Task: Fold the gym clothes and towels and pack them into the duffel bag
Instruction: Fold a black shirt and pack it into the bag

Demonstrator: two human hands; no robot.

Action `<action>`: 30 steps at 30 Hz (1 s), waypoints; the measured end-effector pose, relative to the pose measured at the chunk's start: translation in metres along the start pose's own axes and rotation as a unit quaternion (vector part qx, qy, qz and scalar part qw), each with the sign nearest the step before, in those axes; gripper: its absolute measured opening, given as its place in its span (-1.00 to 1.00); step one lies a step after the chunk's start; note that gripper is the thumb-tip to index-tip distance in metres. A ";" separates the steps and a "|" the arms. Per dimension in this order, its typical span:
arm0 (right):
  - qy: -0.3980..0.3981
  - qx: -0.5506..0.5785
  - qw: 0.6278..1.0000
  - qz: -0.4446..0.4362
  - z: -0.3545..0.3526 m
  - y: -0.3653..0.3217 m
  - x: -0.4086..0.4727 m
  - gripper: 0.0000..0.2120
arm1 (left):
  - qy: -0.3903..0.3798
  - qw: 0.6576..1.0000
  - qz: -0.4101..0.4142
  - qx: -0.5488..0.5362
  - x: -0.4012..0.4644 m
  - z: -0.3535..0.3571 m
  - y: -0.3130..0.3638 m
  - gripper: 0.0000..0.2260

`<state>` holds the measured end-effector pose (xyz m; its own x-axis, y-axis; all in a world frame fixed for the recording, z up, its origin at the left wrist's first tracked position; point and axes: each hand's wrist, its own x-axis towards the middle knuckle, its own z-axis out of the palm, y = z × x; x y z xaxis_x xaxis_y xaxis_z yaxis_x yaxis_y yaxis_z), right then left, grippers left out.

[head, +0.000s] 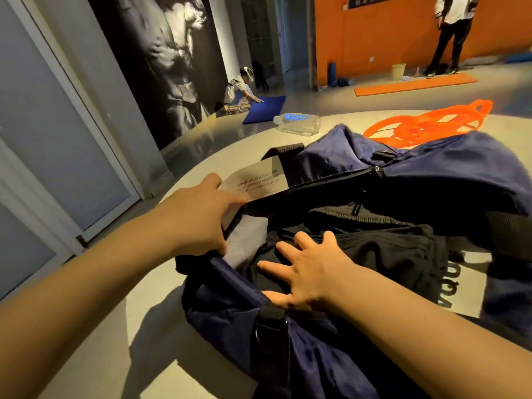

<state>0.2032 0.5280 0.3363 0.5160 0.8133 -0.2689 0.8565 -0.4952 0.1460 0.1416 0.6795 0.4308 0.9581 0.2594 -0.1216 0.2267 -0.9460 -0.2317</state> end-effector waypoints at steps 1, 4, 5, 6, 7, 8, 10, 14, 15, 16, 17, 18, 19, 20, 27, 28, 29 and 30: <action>-0.002 0.012 1.000 0.003 -0.002 -0.001 0.002 -0.08 | -0.009 1.000 0.006 -0.007 -0.003 -0.002 -0.002 -0.21; 0.023 0.047 0.998 0.020 -0.003 -0.004 0.004 -0.28 | -0.030 0.999 0.028 -0.024 -0.011 -0.004 -0.004 -0.13; 0.028 0.058 0.998 0.028 -0.002 -0.006 0.003 -0.28 | -0.039 0.998 0.031 -0.033 -0.014 -0.003 -0.004 -0.10; 0.028 0.068 0.997 0.037 -0.002 -0.009 0.003 -0.26 | -0.046 0.997 0.031 -0.049 -0.016 0.000 -0.004 -0.08; 0.027 0.076 0.996 0.049 -0.001 -0.011 0.003 -0.21 | -0.050 0.996 0.033 -0.071 -0.018 0.005 -0.005 -0.07; 0.028 0.080 0.995 0.061 -0.001 -0.015 0.002 -0.16 | -0.052 0.993 0.035 -0.095 -0.020 0.009 -0.006 -0.07; 0.022 0.075 0.993 0.088 -0.001 -0.024 0.003 -0.09 | -0.056 0.987 0.033 -0.145 -0.025 0.014 -0.012 -0.11; -0.005 0.052 0.991 0.121 -0.002 -0.034 0.005 -0.05 | -0.056 0.978 0.013 -0.200 -0.039 0.002 -0.023 -0.17; -0.009 0.053 0.991 0.125 -0.002 -0.035 0.006 -0.04 | -0.055 0.980 0.011 -0.192 -0.040 0.000 -0.023 -0.17; -0.010 0.054 0.990 0.129 -0.001 -0.036 0.006 -0.04 | -0.054 0.982 0.011 -0.179 -0.040 -0.002 -0.023 -0.17; -0.008 0.055 0.990 0.132 0.000 -0.036 0.005 -0.04 | -0.052 0.985 0.013 -0.165 -0.040 -0.003 -0.022 -0.17; -0.005 0.055 0.989 0.135 0.000 -0.037 0.004 -0.04 | -0.049 0.987 0.016 -0.150 -0.039 -0.003 -0.021 -0.17; -0.001 0.055 0.989 0.136 0.001 -0.037 0.004 -0.04 | -0.042 0.990 0.019 -0.137 -0.039 -0.003 -0.019 -0.16; 0.001 0.053 0.989 0.136 0.001 -0.037 0.004 -0.04 | -0.031 0.991 0.021 -0.128 -0.038 -0.003 -0.018 -0.16; 0.002 0.122 0.991 0.046 -0.007 -0.013 -0.015 -0.23 | 0.026 0.969 0.073 -0.234 -0.029 0.004 -0.012 -0.35; 0.009 0.137 0.990 0.029 -0.011 -0.006 -0.024 -0.27 | 0.038 0.959 0.086 -0.267 -0.028 0.007 -0.011 -0.40; 0.018 0.147 0.989 0.016 -0.014 -0.001 -0.036 -0.33 | 0.050 0.947 0.096 -0.301 -0.027 0.011 -0.008 -0.44; 0.031 0.156 0.987 0.009 -0.017 0.004 -0.050 -0.38 | 0.062 0.932 0.106 -0.341 -0.027 0.016 -0.004 -0.47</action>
<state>0.1810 0.4903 0.3668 0.5397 0.8157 -0.2085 0.8056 -0.5722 -0.1536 0.1122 0.6795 0.4195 0.9973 0.0685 0.0265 0.0488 -0.8883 0.4567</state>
